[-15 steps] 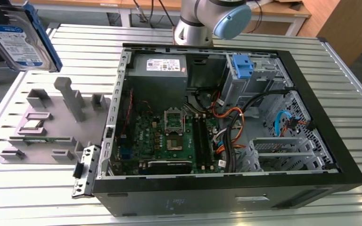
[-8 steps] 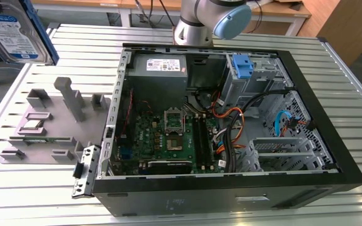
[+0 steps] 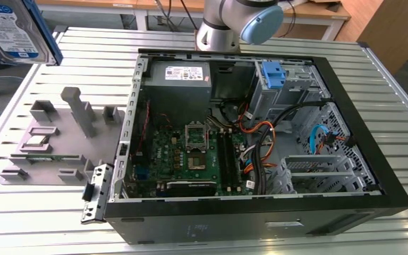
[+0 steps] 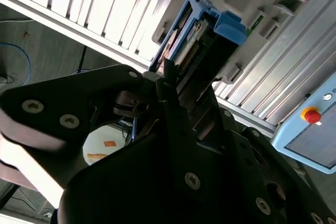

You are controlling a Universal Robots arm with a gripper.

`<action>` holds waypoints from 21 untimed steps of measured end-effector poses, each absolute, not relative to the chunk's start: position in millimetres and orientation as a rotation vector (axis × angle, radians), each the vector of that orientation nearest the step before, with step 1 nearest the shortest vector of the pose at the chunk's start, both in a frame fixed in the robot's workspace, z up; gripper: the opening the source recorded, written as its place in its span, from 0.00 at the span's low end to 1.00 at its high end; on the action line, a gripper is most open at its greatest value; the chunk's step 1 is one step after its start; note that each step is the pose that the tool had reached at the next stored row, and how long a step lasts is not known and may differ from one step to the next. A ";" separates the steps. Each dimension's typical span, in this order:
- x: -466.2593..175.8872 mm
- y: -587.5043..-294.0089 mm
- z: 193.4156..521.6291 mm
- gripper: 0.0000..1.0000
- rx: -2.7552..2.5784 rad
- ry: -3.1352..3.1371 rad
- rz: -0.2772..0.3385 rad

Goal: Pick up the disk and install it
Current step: 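Pick up the disk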

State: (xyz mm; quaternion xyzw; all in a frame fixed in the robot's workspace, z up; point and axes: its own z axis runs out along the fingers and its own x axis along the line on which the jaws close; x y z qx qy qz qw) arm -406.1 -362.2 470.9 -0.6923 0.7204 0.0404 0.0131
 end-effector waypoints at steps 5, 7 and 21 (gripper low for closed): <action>-406.1 -362.2 480.8 0.35 -2.156 2.244 0.127; -406.1 -362.2 484.4 0.35 -2.156 2.243 0.128; -400.5 -362.2 491.8 0.35 -2.156 2.243 0.129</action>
